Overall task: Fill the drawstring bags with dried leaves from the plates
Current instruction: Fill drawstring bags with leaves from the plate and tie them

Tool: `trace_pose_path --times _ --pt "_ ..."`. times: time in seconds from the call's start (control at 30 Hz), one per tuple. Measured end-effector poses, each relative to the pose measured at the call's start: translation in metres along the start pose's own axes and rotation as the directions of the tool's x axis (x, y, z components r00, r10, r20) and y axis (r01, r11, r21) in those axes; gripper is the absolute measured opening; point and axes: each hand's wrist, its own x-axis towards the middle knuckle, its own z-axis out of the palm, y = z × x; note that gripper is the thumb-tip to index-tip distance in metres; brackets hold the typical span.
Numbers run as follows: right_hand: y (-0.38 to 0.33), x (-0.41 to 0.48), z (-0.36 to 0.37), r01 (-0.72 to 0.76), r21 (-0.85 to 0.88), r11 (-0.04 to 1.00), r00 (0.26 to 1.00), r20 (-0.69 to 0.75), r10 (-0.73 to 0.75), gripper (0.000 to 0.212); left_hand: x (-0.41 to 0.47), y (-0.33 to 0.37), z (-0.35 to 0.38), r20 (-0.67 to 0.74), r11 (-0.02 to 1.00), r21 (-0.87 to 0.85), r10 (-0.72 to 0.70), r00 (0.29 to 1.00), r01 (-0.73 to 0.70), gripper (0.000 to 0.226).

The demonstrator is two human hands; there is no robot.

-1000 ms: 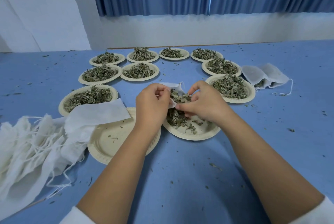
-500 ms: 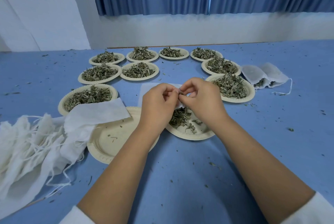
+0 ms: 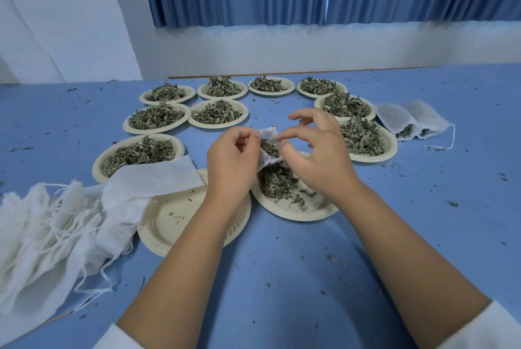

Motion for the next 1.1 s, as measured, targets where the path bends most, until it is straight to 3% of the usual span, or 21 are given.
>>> trace_pose_path --times 0.13,0.3,0.5,0.6,0.77,0.9,1.03,1.1 --pt "-0.001 -0.002 0.001 0.066 -0.050 0.997 0.990 0.131 -0.059 0.033 0.002 0.001 -0.001 0.000 0.998 -0.042 -0.048 0.999 0.048 0.014" --pt "0.002 -0.004 0.007 0.066 -0.062 0.996 0.966 0.254 -0.049 0.036 0.001 0.002 0.001 0.126 0.978 -0.114 -0.161 0.979 0.176 0.015" --pt "0.005 -0.004 0.010 0.066 -0.109 0.992 0.935 0.353 -0.024 0.040 -0.001 0.008 0.002 0.239 0.972 -0.132 -0.160 0.958 0.195 0.019" --pt "0.005 -0.004 0.009 0.080 -0.106 0.991 0.943 0.330 -0.040 0.039 -0.003 0.008 0.002 0.192 0.985 -0.082 -0.137 0.972 0.155 0.019" --pt "0.003 -0.002 0.003 0.053 -0.054 0.997 0.985 0.168 -0.043 0.030 -0.001 0.008 0.000 0.128 0.979 -0.105 -0.163 0.978 0.176 0.017" --pt "0.005 -0.004 0.008 0.062 -0.135 0.989 0.956 0.293 -0.020 0.025 -0.003 0.009 0.003 0.167 0.982 -0.078 -0.155 0.974 0.169 0.014" --pt "0.005 -0.006 0.010 0.026 -0.134 0.991 0.920 0.391 0.029 0.039 -0.002 0.008 0.004 0.183 0.988 -0.045 -0.139 0.973 0.150 0.013" --pt "0.005 -0.006 0.008 0.027 -0.127 0.992 0.907 0.419 0.029 0.036 -0.002 0.007 0.003 0.161 0.987 -0.056 -0.142 0.977 0.153 0.014"
